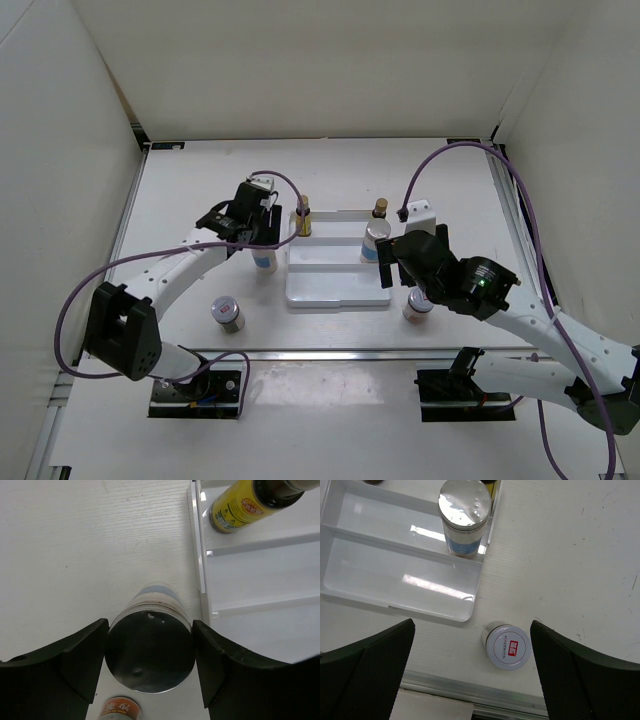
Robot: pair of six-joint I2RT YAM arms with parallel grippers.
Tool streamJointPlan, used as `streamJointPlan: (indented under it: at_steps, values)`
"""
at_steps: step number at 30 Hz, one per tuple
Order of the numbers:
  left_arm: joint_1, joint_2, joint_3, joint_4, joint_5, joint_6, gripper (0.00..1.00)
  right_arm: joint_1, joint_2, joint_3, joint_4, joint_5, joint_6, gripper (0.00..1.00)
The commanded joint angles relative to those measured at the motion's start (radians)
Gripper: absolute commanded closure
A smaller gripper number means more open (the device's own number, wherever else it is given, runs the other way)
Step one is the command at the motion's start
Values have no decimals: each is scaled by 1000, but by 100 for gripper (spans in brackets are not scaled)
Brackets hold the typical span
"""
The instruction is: Organize the condiment bottles
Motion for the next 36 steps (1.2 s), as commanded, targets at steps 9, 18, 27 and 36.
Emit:
streamJointPlan:
  at_steps: [9, 18, 27, 36]
  values:
    - [7, -100, 46, 19, -19, -12, 75, 5, -24, 7, -3, 17, 6, 1]
    - [-112, -247, 130, 7, -79, -43, 88, 5, -35, 7, -12, 17, 15, 1]
    - [-197, -161, 150, 60, -88, -86, 89, 5, -35, 7, -31, -1, 24, 1]
    - [-224, -55, 159, 125, -77, -95, 89, 5, -64, -11, -49, 8, 33, 1]
